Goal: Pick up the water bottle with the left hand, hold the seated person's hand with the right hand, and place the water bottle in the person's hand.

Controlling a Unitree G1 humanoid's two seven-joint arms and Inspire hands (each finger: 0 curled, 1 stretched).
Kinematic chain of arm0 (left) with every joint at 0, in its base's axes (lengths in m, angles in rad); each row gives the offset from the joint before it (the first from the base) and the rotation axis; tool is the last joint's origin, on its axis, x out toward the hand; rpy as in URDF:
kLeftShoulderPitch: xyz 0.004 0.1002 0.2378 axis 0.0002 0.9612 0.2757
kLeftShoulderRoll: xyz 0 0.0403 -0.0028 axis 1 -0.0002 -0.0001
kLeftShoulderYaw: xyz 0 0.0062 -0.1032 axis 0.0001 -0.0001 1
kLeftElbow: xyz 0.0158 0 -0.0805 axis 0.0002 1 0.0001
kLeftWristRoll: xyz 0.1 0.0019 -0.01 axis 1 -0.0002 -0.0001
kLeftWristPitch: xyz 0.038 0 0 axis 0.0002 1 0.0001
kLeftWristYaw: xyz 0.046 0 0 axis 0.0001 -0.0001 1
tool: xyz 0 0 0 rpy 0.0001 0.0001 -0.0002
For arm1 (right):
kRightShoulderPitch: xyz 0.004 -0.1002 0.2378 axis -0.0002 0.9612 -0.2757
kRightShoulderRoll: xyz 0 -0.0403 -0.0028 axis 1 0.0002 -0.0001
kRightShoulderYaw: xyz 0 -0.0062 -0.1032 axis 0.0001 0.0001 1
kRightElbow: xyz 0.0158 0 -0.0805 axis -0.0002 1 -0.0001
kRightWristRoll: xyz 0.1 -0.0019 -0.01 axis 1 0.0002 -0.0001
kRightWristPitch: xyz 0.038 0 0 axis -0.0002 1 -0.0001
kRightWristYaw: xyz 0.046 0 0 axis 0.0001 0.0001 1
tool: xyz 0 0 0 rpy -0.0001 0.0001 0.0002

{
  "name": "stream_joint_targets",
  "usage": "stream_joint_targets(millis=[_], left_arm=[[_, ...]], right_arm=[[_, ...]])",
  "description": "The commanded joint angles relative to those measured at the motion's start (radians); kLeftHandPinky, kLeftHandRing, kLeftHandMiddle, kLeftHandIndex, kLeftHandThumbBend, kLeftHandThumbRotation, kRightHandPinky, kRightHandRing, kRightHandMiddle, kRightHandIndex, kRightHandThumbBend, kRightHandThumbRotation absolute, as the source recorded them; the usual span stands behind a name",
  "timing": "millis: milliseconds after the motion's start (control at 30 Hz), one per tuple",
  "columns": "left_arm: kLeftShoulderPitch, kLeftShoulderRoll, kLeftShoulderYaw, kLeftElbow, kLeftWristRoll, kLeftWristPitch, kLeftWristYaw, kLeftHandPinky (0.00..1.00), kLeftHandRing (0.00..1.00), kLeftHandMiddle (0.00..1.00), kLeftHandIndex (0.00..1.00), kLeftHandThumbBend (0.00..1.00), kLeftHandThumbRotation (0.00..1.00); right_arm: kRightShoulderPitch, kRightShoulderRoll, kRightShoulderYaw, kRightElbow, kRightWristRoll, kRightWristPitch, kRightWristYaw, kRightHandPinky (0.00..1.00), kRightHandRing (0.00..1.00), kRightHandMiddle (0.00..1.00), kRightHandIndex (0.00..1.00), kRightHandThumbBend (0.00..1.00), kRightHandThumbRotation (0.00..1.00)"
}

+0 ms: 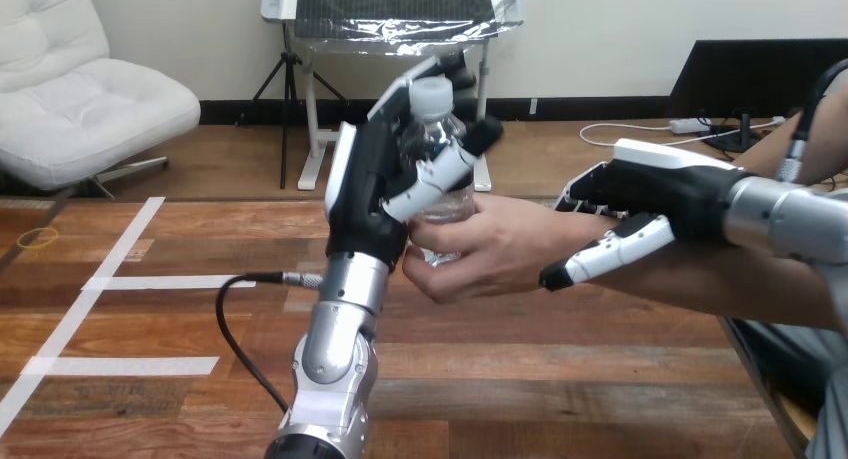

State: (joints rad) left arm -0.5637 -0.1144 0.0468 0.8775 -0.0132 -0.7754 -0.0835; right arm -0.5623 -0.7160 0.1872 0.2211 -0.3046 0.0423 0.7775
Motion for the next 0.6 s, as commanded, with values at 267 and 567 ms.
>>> stream_joint_targets(millis=[267,567], left_arm=[[0.07,0.047,-0.001,-0.183,-0.009,0.021,-0.016,0.85,0.83,0.81,0.77,0.69,0.93],[0.128,0.055,0.0,-0.281,-0.039,0.068,-0.031,0.88,0.85,0.81,0.75,0.7,0.92]], right_arm=[[0.055,-0.025,-0.097,-0.015,0.19,0.015,0.104,0.66,0.78,0.83,0.86,1.0,0.6],[0.057,-0.043,-0.123,0.005,0.283,-0.001,0.176,0.72,0.84,0.9,0.91,1.0,0.65]])
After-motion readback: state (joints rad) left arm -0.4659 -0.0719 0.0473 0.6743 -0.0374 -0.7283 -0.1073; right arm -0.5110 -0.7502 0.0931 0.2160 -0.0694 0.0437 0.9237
